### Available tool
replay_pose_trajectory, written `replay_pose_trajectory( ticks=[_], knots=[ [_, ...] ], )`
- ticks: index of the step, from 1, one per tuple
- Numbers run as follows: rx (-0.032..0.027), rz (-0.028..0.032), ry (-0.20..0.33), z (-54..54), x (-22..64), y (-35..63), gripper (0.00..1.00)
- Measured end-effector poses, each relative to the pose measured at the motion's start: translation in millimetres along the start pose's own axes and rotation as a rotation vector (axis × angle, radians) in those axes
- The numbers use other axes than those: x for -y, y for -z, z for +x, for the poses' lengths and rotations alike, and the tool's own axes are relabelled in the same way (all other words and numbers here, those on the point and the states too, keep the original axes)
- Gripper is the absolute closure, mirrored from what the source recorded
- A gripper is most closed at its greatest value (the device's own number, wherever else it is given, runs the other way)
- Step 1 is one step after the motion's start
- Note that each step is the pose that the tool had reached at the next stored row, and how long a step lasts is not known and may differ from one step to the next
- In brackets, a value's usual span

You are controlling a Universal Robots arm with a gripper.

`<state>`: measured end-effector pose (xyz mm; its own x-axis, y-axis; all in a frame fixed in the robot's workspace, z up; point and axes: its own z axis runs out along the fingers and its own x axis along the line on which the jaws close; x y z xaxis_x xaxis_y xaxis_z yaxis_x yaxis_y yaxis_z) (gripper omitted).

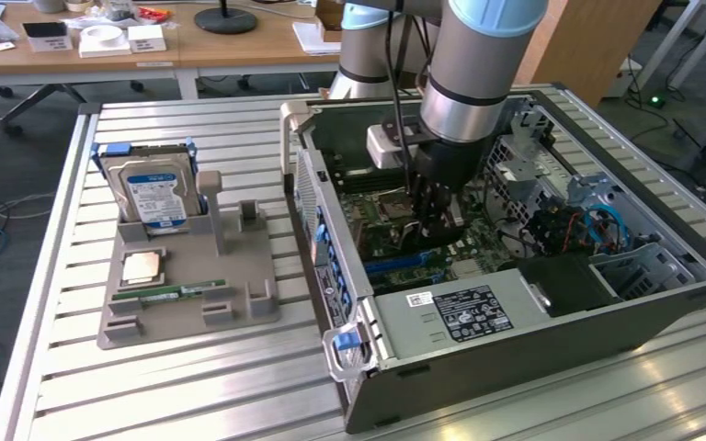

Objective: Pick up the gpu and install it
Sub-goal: 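Insert the gpu into the slot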

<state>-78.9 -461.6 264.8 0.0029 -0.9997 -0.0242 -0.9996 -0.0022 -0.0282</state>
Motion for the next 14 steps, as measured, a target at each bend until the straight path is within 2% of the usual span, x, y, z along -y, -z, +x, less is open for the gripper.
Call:
replay_pose_trajectory(
  ticks=[5,7,14],
  knots=[
    [0.0001,0.0001,0.000,0.3,-0.1,-0.3,0.74],
    [0.0002,0.0001,0.000,0.2,-8.3,-1.4,0.74],
    [0.0002,0.0001,0.000,0.1,-9.4,-1.5,0.74]
  ],
)
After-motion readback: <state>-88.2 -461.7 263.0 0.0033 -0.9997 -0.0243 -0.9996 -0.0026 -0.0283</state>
